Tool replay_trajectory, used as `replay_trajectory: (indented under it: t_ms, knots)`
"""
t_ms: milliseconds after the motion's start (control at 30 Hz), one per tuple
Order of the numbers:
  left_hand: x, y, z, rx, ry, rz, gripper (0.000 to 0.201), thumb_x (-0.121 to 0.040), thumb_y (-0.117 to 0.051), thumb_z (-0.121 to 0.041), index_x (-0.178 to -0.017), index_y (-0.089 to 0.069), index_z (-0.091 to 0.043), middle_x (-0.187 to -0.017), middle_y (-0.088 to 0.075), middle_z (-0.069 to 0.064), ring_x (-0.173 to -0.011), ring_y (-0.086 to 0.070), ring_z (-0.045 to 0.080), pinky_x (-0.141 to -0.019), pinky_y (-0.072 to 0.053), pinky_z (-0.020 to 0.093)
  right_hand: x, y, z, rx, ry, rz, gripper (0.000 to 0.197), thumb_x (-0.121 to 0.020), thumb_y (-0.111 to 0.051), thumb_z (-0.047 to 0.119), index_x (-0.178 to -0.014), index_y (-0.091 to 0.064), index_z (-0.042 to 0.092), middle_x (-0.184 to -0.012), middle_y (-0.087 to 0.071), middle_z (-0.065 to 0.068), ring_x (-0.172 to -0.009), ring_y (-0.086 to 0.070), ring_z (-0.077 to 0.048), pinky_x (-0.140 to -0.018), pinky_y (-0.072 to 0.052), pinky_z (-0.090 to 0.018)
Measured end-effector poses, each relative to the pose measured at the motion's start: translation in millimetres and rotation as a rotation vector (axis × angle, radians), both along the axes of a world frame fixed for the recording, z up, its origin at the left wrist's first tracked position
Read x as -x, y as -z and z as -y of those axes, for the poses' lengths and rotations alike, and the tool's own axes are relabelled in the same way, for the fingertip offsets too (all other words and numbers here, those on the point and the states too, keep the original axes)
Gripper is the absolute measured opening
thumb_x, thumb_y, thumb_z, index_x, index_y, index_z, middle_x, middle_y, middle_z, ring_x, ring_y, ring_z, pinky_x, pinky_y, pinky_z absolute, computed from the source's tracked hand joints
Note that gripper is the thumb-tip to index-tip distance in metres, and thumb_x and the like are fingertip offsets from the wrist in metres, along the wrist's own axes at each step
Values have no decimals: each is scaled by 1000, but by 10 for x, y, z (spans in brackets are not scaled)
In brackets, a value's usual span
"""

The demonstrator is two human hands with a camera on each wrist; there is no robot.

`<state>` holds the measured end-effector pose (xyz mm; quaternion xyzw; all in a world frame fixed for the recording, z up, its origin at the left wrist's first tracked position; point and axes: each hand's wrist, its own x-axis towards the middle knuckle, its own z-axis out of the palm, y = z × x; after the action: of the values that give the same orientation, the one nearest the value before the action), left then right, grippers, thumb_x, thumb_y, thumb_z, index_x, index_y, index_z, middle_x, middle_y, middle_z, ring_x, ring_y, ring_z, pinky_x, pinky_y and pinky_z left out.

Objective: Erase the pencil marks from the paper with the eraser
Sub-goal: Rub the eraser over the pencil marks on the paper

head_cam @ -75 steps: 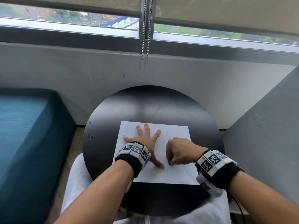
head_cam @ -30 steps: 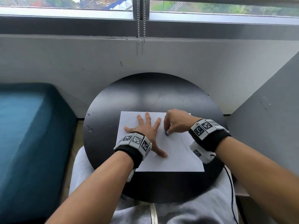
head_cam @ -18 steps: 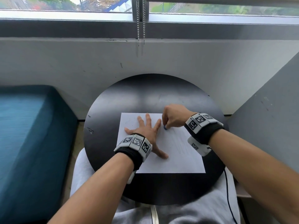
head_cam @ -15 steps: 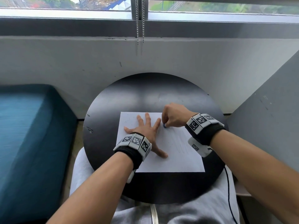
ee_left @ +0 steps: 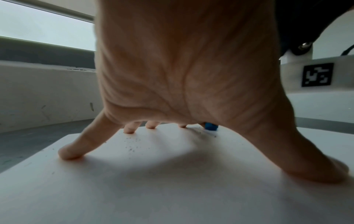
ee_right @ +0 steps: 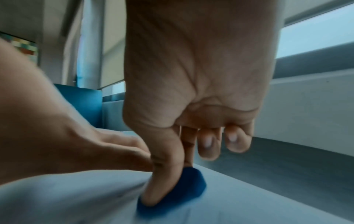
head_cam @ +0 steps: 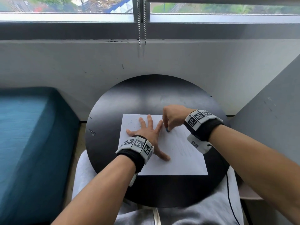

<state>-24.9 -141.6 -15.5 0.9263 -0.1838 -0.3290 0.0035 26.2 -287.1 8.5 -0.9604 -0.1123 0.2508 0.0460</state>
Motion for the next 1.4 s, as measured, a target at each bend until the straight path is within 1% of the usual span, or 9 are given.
replay_trajectory:
  t_ms: [100, 233, 400, 567, 700, 833, 1000, 1167, 1400]
  knots:
    - [-8, 15, -7, 9, -6, 1, 150, -49, -81, -77, -152, 20, -39, -159, 32, 2, -148, 23, 35, -101, -16, 83, -28, -3, 22, -62, 68, 125, 13, -67, -80, 17, -79, -78, 21, -80, -74, 0, -75, -68, -19, -57, -46, -24]
    - [5, 6, 1, 3, -5, 3, 150, -49, -80, -78, -153, 20, -37, -160, 32, 2, -148, 22, 35, -101, -16, 83, 17, 21, 28, -22, -16, -38, 13, -65, -81, 16, -77, -79, 20, -77, -74, 1, -74, -68, -17, -60, -49, -27]
    - [10, 8, -11, 9, -7, 19, 151, -49, -80, -79, -154, 20, -34, -161, 29, 2, -149, 21, 34, -101, -17, 82, -52, 33, 46, -111, 85, 123, 9, -69, -80, 20, -78, -77, 22, -80, -74, 0, -75, -66, -18, -55, -42, -23]
    - [17, 7, -7, 2, -4, 20, 151, -49, -79, -78, -154, 20, -34, -160, 30, 2, -149, 21, 35, -101, -17, 82, -2, 32, 30, -35, 9, -35, 12, -66, -81, 16, -77, -78, 20, -78, -74, 0, -75, -68, -18, -60, -49, -28]
    - [9, 9, -10, 13, -2, 23, 148, -49, -80, -78, -153, 19, -40, -160, 30, 3, -148, 21, 35, -101, -16, 82, -58, 2, 26, -63, 74, 109, 12, -68, -79, 16, -80, -78, 20, -80, -74, -1, -76, -68, -19, -52, -42, -21]
    - [14, 0, -7, 4, -1, 15, 147, -50, -80, -78, -153, 18, -40, -160, 31, 3, -148, 21, 36, -101, -16, 83, 1, 13, 1, 31, -23, -54, 14, -66, -82, 16, -79, -78, 18, -76, -73, -1, -73, -68, -19, -59, -50, -28]
    - [4, 21, -1, 4, 1, 27, 147, -50, -79, -79, -153, 19, -41, -160, 31, 3, -148, 22, 36, -101, -16, 82, -23, 9, 32, -50, 74, 106, 12, -66, -80, 17, -77, -77, 20, -77, -73, 0, -74, -68, -19, -57, -46, -25]
    - [13, 9, -5, -1, 2, 21, 147, -50, -79, -78, -153, 18, -39, -160, 31, 4, -148, 22, 36, -101, -16, 82, 32, 8, 14, 19, 7, -51, 14, -66, -80, 14, -79, -78, 18, -77, -73, -2, -74, -67, -20, -54, -43, -23]
    - [12, 6, -2, -1, 6, 22, 146, -51, -79, -78, -153, 18, -41, -160, 30, 4, -148, 22, 37, -100, -17, 82, 75, 25, 54, -20, 30, 4, 11, -66, -79, 15, -76, -77, 20, -76, -73, -1, -73, -66, -20, -54, -41, -22]
